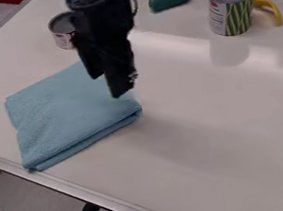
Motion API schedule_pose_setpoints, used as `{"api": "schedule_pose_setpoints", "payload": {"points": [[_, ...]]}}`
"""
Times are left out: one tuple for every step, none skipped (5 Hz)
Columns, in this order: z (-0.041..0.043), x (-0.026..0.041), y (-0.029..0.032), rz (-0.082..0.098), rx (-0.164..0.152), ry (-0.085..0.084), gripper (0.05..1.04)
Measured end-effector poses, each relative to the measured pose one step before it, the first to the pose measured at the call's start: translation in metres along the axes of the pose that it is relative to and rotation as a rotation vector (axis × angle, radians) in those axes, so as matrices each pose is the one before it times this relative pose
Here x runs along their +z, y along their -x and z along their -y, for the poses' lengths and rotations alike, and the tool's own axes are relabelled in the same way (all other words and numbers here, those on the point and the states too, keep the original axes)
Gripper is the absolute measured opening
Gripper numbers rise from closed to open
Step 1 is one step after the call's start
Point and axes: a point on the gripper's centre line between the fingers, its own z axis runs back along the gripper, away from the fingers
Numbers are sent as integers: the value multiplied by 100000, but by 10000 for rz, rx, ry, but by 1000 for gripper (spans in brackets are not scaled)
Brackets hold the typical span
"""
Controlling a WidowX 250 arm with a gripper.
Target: Move the cloth to the middle of the table
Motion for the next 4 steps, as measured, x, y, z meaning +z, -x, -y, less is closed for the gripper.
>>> {"api": "schedule_pose_setpoints", "payload": {"points": [[-2662,-409,1633,465,-581,245,404],[-1458,-1571,1609,377,-19,163,175],[-828,-1643,468,39,-188,-423,57],[-412,-1377,136,-182,164,-450,52]]}}
